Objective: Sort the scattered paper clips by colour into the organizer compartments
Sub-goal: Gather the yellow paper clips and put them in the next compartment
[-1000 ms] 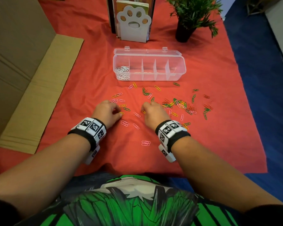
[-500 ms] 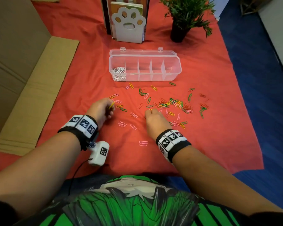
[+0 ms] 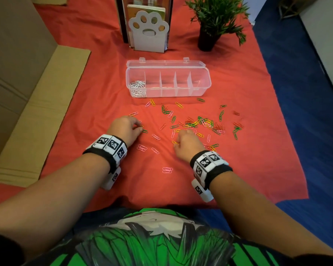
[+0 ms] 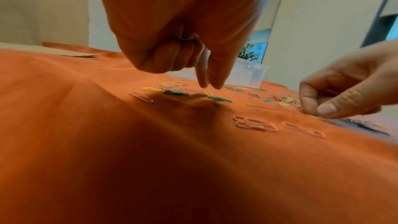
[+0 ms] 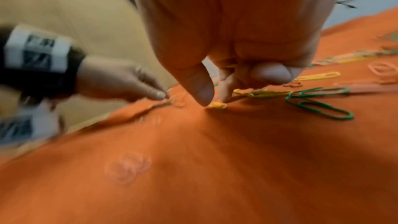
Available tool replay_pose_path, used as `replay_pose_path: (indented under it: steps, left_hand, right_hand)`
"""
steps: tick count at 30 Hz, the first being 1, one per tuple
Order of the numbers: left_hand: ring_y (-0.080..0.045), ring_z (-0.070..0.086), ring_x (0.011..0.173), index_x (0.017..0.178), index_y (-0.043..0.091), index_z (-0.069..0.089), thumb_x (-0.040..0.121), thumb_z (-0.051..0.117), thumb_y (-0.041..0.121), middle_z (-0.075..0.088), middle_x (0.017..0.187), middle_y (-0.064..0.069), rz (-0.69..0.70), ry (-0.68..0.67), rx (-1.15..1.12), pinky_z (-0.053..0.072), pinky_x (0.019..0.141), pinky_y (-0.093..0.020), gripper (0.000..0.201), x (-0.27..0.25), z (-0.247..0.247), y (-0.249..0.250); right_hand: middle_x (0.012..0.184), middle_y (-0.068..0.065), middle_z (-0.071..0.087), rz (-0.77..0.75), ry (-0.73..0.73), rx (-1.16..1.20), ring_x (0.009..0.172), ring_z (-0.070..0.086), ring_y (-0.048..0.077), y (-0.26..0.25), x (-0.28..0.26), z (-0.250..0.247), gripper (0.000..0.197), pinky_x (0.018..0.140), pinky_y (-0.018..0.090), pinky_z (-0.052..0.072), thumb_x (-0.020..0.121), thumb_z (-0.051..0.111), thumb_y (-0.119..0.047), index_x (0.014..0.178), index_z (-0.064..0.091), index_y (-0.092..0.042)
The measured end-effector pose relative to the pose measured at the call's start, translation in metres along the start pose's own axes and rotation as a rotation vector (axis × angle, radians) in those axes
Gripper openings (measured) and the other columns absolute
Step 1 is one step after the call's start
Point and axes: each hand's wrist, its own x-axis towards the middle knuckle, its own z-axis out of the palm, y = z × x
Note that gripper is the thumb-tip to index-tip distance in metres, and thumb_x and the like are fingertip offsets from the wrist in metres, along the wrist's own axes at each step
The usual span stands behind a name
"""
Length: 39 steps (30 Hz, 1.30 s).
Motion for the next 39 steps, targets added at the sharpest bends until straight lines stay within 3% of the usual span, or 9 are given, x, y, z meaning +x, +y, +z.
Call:
replay_pose_path:
  steps: [7,11,14,17,20,24,26,29,39]
  left_hand:
    - [-0.032,0.058,0.098,0.095,0.013,0.064,0.086,0.057,0.023,0.061,0.106,-0.014,0.057,-0.063,0.108,0.044,0.083,-0.034,0.015,0.000,0.005,0.003]
    - [-0.025,0.052,0.071,0.085,0.012,0.060,0.088,0.057,0.019,0.059,0.077,-0.006,-0.034,-0.046,-0.156,0.037,0.062,-0.028,0.008,0.004,-0.002,0.005]
    - [-0.014,0.039,0.046,0.070,0.020,0.047,0.092,0.046,0.015,0.041,0.059,0.000,-0.307,-0.100,-0.756,0.027,0.040,-0.020,0.022,0.010,-0.010,0.007]
    - [-0.005,0.038,0.038,0.066,0.019,0.043,0.090,0.035,0.019,0.044,0.051,0.004,-0.531,-0.263,-1.315,0.026,0.040,-0.018,0.025,0.014,-0.024,0.006]
    - [-0.005,0.037,0.039,0.066,0.020,0.042,0.096,0.037,0.031,0.045,0.048,0.009,-0.495,-0.281,-1.319,0.028,0.039,-0.015,0.032,0.016,-0.028,0.003]
    - [-0.004,0.038,0.038,0.067,0.020,0.042,0.095,0.041,0.041,0.042,0.059,0.002,-0.468,-0.241,-1.165,0.030,0.037,-0.013,0.035,0.015,-0.024,-0.002]
    - [-0.004,0.042,0.037,0.070,0.020,0.041,0.096,0.041,0.040,0.045,0.060,0.002,-0.510,-0.241,-1.230,0.033,0.037,-0.013,0.033,0.016,-0.026,-0.005]
    - [-0.005,0.050,0.040,0.075,0.019,0.044,0.098,0.039,0.029,0.054,0.057,0.002,-0.560,-0.213,-1.391,0.043,0.039,-0.014,0.025,0.019,-0.032,-0.011]
    - [-0.002,0.052,0.041,0.072,0.018,0.045,0.092,0.052,0.030,0.051,0.060,0.002,-0.577,-0.086,-1.440,0.047,0.040,-0.015,0.024,0.036,-0.047,-0.020]
  right_hand:
    - [0.114,0.017,0.050,-0.182,0.054,-0.192,0.105,0.054,0.035,-0.006,-0.002,0.003,0.028,0.089,0.041,0.048,0.085,0.040,-0.002,0.111,0.052,-0.005]
    - [0.079,0.005,0.055,-0.054,0.031,0.331,0.073,0.050,0.020,0.004,0.011,-0.018,0.010,0.068,0.026,0.041,0.086,0.054,-0.009,0.086,0.054,-0.019]
    - [0.063,-0.003,0.044,0.057,-0.007,0.708,0.055,0.041,0.013,0.008,0.020,-0.035,0.019,0.048,0.022,0.034,0.089,0.049,-0.005,0.094,0.060,-0.019]
    - [0.063,0.001,0.042,0.213,-0.072,1.194,0.052,0.040,0.015,0.006,0.031,-0.050,0.023,0.045,0.023,0.031,0.089,0.040,-0.001,0.080,0.056,-0.014]
    - [0.064,0.003,0.040,0.289,-0.096,1.488,0.050,0.045,0.013,-0.001,0.042,-0.064,0.020,0.042,0.019,0.039,0.090,0.042,-0.004,0.072,0.051,-0.009]
    - [0.066,-0.001,0.049,0.202,0.020,0.910,0.059,0.046,0.013,-0.005,0.068,-0.067,0.019,0.044,0.017,0.039,0.087,0.051,-0.006,0.071,0.054,-0.016]
    - [0.086,0.005,0.062,0.161,0.110,0.445,0.079,0.059,0.021,-0.006,0.081,-0.065,0.011,0.068,0.024,0.049,0.085,0.052,-0.012,0.082,0.063,-0.015]
    - [0.119,0.019,0.052,0.117,0.207,0.060,0.109,0.053,0.035,-0.006,0.095,-0.055,0.028,0.096,0.034,0.042,0.084,0.051,-0.012,0.109,0.060,-0.002]
    - [0.121,0.020,0.045,-0.030,0.202,-0.208,0.114,0.047,0.038,-0.022,0.097,-0.043,0.033,0.093,0.045,0.043,0.084,0.043,-0.001,0.117,0.047,0.001]
